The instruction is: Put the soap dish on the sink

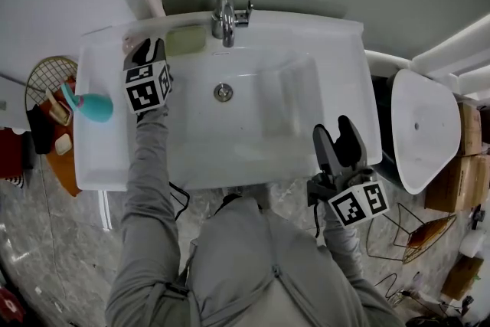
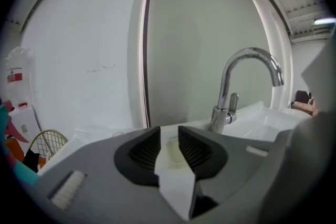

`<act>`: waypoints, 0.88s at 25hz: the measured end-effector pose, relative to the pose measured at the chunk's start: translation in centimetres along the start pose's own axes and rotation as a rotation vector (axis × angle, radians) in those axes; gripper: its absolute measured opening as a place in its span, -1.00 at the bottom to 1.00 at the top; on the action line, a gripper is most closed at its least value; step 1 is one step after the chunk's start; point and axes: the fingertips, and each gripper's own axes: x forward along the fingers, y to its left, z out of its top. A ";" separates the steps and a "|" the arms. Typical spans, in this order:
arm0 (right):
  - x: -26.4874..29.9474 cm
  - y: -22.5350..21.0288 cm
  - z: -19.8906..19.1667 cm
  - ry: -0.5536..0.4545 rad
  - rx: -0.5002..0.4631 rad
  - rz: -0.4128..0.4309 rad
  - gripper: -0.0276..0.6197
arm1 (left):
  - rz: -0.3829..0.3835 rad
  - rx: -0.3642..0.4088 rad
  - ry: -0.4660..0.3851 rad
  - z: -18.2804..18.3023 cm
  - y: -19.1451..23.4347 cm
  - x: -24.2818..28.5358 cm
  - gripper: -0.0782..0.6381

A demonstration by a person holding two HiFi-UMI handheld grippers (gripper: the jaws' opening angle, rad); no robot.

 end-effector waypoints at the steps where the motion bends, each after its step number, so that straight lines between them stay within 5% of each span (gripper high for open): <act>1: 0.0 0.2 0.0 0.000 0.001 0.012 0.02 | 0.001 -0.001 -0.015 0.3 -0.1 -0.8 -0.42; 16: -1.0 3.2 0.1 0.001 -0.011 0.149 0.02 | -0.012 -0.011 -0.228 3.0 -2.1 -14.8 -0.42; 22: -1.8 3.8 0.6 -0.006 -0.018 0.180 0.02 | 0.031 -0.017 -0.258 1.5 -1.8 -20.7 -0.42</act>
